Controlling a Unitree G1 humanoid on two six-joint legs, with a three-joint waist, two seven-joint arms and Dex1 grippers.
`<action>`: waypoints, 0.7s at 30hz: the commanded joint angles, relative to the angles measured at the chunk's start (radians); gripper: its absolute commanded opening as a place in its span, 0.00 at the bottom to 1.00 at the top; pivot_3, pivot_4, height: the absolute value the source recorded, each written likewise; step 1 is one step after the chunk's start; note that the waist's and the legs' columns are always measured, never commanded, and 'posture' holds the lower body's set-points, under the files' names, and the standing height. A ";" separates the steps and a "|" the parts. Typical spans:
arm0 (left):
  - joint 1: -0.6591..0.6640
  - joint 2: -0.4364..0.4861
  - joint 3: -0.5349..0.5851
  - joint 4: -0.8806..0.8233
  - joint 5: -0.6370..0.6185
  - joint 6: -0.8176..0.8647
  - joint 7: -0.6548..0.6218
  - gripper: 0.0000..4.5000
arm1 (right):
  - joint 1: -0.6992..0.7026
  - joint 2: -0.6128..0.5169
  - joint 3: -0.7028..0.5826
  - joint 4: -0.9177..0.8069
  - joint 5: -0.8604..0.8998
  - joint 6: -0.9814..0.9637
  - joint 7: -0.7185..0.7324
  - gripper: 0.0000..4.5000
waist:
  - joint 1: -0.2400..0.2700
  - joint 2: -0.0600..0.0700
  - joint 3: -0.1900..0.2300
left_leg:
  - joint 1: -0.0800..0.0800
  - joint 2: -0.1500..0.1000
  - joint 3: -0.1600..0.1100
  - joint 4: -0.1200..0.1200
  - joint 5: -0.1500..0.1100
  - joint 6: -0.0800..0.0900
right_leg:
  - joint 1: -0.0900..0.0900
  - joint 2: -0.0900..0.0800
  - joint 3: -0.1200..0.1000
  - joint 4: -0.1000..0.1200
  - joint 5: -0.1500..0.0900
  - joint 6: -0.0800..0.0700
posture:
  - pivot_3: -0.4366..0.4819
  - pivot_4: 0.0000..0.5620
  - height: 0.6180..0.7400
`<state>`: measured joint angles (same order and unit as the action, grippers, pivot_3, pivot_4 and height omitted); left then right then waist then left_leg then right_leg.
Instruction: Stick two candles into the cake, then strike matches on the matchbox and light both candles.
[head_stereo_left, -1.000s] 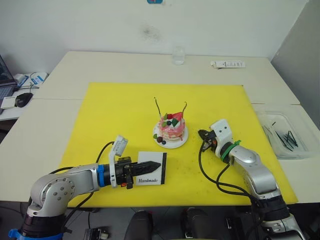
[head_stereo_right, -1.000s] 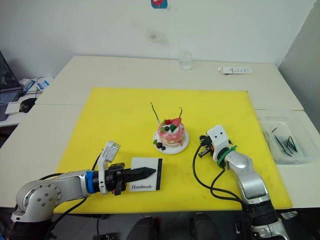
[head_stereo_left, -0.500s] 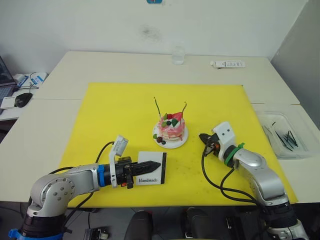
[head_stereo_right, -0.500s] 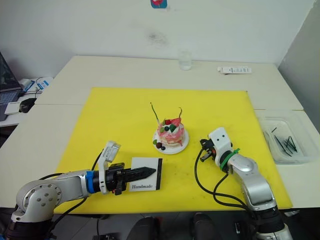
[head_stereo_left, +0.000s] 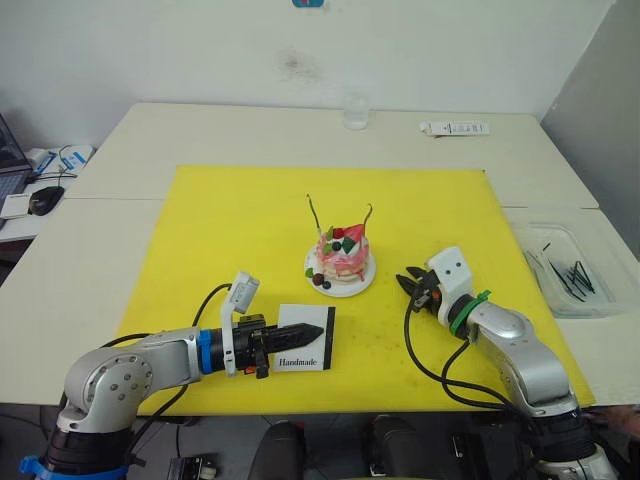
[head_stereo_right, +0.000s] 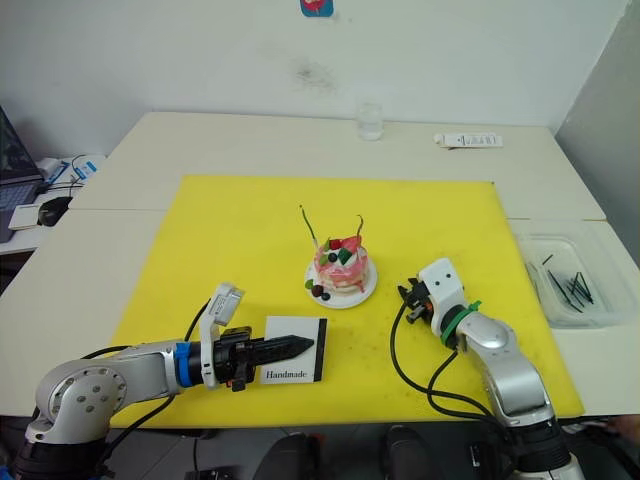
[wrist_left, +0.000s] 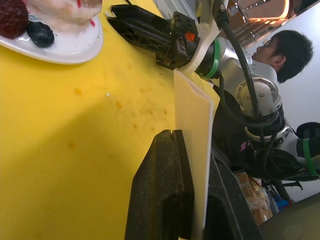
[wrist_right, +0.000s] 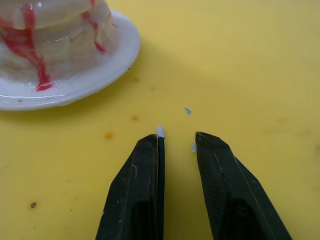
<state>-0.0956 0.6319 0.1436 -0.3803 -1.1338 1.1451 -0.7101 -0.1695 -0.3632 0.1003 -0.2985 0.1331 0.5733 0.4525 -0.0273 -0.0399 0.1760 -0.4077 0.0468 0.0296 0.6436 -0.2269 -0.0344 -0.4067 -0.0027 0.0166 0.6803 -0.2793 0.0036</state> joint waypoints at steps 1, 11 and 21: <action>-0.002 0.000 0.005 -0.015 -0.006 -0.019 -0.008 0.00 | 0.029 -0.011 -0.011 -0.035 0.007 -0.018 0.005 0.29 | 0.000 0.000 0.000 | 0.000 0.000 0.000 0.000 0.000 0.000 | 0.000 0.000 0.000 0.000 0.000 0.000 | 0.48 0.27 1.00; -0.007 -0.001 0.002 -0.010 -0.006 -0.019 -0.007 0.00 | 0.029 0.010 0.007 -0.025 0.008 -0.013 -0.010 0.29 | 0.000 0.000 0.000 | 0.000 0.000 0.000 0.000 0.000 0.000 | 0.000 0.000 0.000 0.000 0.000 0.000 | 0.48 0.27 1.00; -0.008 -0.006 -0.003 -0.005 0.001 -0.023 -0.006 0.00 | 0.023 0.012 0.012 -0.015 -0.003 0.034 -0.027 0.00 | -0.001 0.000 0.000 | 0.001 0.000 0.000 0.000 0.000 0.000 | 0.001 0.000 0.000 0.000 0.000 0.000 | 0.48 0.27 1.00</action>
<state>-0.0982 0.6316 0.1425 -0.3795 -1.1310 1.1415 -0.7096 -0.1539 -0.3452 0.1068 -0.3092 0.1357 0.5928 0.4307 -0.0286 -0.0401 0.1758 -0.4067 0.0469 0.0296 0.6438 -0.2269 -0.0343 -0.4059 -0.0026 0.0168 0.6808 -0.2792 0.0035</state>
